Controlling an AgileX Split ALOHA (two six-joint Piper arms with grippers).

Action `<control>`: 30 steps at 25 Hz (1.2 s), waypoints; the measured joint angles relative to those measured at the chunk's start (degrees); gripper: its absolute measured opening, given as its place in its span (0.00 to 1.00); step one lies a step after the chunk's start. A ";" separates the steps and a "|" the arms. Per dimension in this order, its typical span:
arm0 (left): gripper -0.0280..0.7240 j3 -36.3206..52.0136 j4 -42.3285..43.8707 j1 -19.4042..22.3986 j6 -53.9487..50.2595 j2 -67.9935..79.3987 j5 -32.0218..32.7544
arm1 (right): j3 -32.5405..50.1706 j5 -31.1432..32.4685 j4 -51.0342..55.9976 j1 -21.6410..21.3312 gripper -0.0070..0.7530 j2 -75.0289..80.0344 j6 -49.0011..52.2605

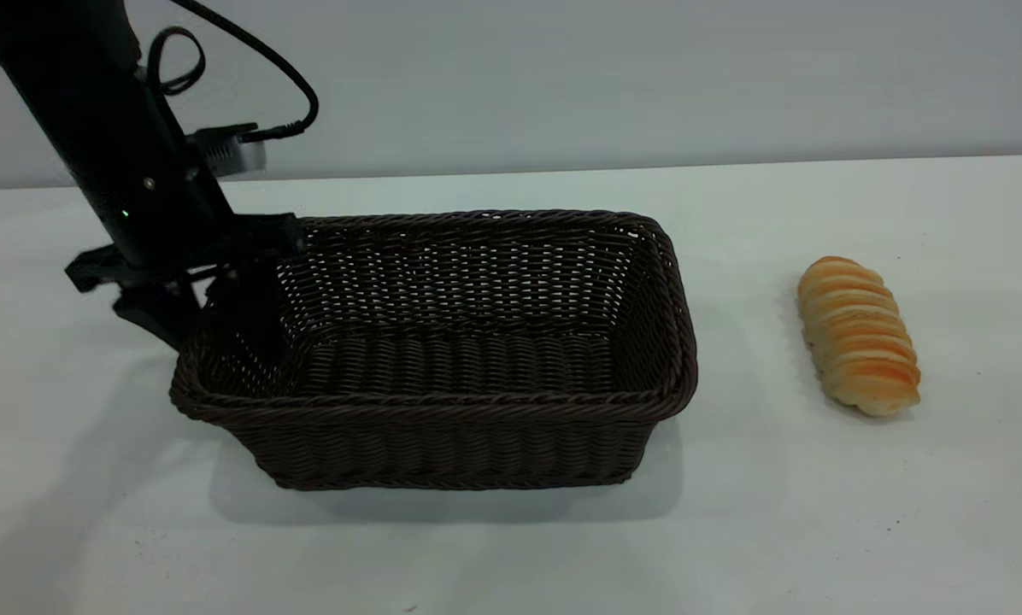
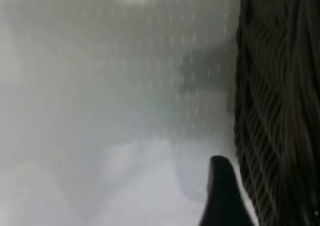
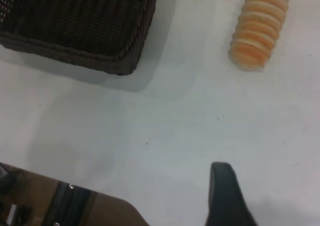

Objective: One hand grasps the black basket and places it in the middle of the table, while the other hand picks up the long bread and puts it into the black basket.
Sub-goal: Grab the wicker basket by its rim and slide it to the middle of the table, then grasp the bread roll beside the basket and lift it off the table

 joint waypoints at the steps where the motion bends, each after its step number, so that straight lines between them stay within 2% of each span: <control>1: 0.79 0.00 0.87 0.00 -0.53 -0.91 0.89 | 0.00 0.00 0.00 0.00 0.59 0.00 0.00; 6: 0.81 0.00 7.68 0.00 -3.76 -7.69 5.73 | 0.00 -0.36 2.01 0.00 0.59 1.34 -1.02; 10: 0.81 0.00 12.14 0.00 -6.27 -16.28 7.43 | 0.00 -2.62 9.55 0.00 0.59 6.44 -7.03; 16: 0.81 0.00 13.26 0.00 -6.61 -30.70 9.92 | -1.31 -10.31 22.76 0.05 0.59 23.52 -19.80; 23: 0.81 0.00 13.26 0.00 -6.65 -43.18 11.87 | -8.43 -19.70 25.36 0.11 0.59 47.04 -24.95; 26: 0.81 0.00 13.26 0.00 -6.65 -46.18 12.73 | -12.84 -23.76 25.56 2.02 0.59 56.19 -25.56; 30: 0.81 0.00 13.26 0.00 -6.79 -47.92 14.58 | -18.74 -27.76 25.68 7.08 0.61 67.87 -28.22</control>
